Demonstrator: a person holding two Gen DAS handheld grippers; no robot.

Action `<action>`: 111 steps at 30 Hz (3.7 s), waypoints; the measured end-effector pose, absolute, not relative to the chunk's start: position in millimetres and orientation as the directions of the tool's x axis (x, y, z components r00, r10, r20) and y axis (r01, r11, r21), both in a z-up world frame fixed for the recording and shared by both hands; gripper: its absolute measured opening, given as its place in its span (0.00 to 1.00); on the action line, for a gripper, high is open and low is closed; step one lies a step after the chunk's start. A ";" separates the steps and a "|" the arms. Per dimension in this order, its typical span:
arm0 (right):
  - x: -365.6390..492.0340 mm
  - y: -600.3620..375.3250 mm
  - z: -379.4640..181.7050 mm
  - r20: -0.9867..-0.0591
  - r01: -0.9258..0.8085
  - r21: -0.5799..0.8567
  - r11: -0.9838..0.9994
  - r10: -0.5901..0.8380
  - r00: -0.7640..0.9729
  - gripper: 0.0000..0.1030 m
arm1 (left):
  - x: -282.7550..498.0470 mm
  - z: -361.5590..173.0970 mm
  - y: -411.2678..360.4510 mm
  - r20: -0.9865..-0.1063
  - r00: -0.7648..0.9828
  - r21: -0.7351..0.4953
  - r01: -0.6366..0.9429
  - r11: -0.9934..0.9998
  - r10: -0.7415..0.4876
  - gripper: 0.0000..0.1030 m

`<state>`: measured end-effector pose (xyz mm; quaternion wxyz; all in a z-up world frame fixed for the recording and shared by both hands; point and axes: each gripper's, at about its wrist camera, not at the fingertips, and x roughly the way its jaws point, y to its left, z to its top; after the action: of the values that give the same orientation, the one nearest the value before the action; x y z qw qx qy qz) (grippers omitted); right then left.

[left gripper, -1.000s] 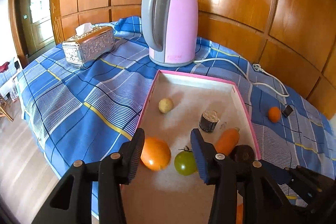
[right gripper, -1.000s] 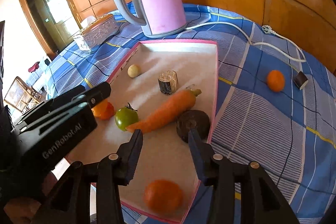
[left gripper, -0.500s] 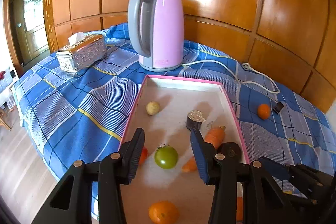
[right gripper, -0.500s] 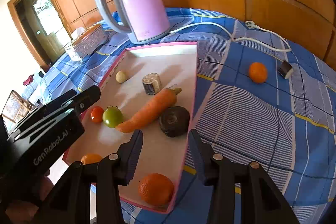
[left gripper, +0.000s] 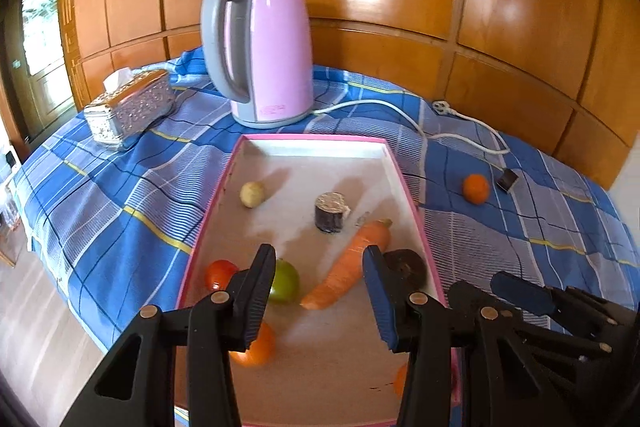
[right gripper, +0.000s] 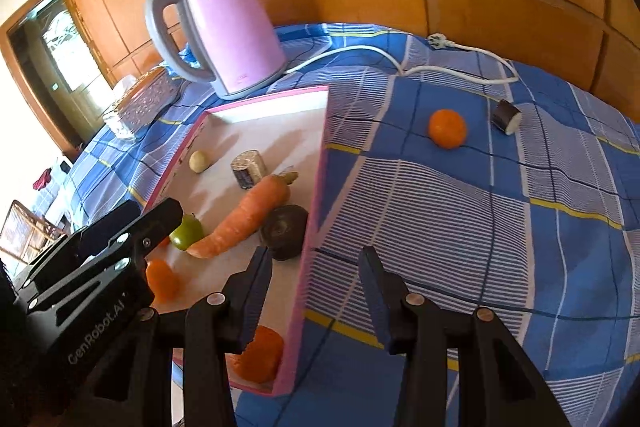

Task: Organize fruits
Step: 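Move both open tools back toward the last orange and dark slice, then grasp the last orange with the left tool while the right tool grasps the dark slice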

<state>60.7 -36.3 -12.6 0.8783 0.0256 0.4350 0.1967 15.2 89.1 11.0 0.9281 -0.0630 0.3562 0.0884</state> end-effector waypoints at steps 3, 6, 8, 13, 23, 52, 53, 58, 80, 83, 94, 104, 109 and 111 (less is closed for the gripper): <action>61.4 -44.4 -14.2 -0.756 -0.299 0.220 0.928 0.356 0.549 0.45 | 16.0 10.3 81.1 -0.674 0.731 -0.051 -0.187 0.981 0.105 0.44; 62.4 -54.2 -16.2 -0.759 -0.270 0.223 0.937 0.341 0.555 0.45 | 18.1 9.6 71.5 -0.676 0.731 -0.041 -0.158 0.987 0.089 0.44; 63.7 -61.7 -18.6 -0.763 -0.247 0.228 0.942 0.330 0.556 0.45 | 19.5 8.8 65.2 -0.678 0.731 -0.036 -0.139 0.990 0.078 0.44; 67.0 -80.6 -24.5 -0.772 -0.193 0.231 0.954 0.300 0.560 0.45 | 24.8 8.5 52.8 -0.682 0.729 -0.028 -0.101 0.995 0.055 0.44; 73.7 -114.1 -37.4 -0.788 -0.098 0.242 0.965 0.254 0.561 0.45 | 40.1 10.6 25.0 -0.686 0.728 -0.022 -0.022 1.000 0.001 0.44; 111.1 -165.4 -46.6 -0.796 -0.005 0.198 0.980 0.164 0.582 0.45 | 107.7 -3.8 -26.9 -0.746 0.663 -0.042 0.056 0.998 -0.068 0.44; 113.0 -166.0 -46.4 -0.796 -0.006 0.197 0.980 0.163 0.583 0.45 | 110.2 -4.6 -27.0 -0.749 0.659 -0.044 0.055 0.998 -0.069 0.44; 124.5 -170.4 -49.1 -0.800 -0.002 0.194 0.981 0.159 0.578 0.45 | 125.8 -12.4 -27.8 -0.770 0.633 -0.061 0.046 0.997 -0.076 0.44; 180.8 -188.5 -57.2 -0.799 -0.014 0.184 0.983 0.158 0.581 0.45 | 201.4 -31.4 -49.3 -0.800 0.577 -0.193 0.011 0.981 -0.164 0.45; 189.2 -192.0 -55.3 -0.786 -0.030 0.177 0.984 0.160 0.597 0.45 | 211.7 -35.7 -52.4 -0.808 0.565 -0.201 0.002 0.980 -0.167 0.45; 218.8 -192.2 -52.1 -0.743 -0.103 0.173 0.980 0.198 0.640 0.45 | 239.5 -41.9 -51.1 -0.801 0.572 -0.238 -0.033 0.971 -0.177 0.50; 234.0 -190.5 -52.2 -0.728 -0.171 0.138 0.976 0.217 0.650 0.44 | 250.4 -47.0 -43.3 -0.779 0.568 -0.345 -0.036 0.938 -0.265 0.40; 243.0 -178.4 -55.9 -0.729 -0.212 0.094 0.973 0.213 0.651 0.44 | 250.0 -44.0 -45.2 -0.774 0.576 -0.335 -0.020 0.942 -0.263 0.37; 248.9 -171.6 -59.1 -0.735 -0.223 0.065 0.973 0.198 0.648 0.44 | 251.8 -46.6 -44.5 -0.777 0.570 -0.341 -0.026 0.940 -0.266 0.41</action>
<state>248.9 -171.6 -59.1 0.9076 -0.0156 0.4031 0.1161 251.8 -44.5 -46.6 0.8716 -0.1593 0.4585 -0.0688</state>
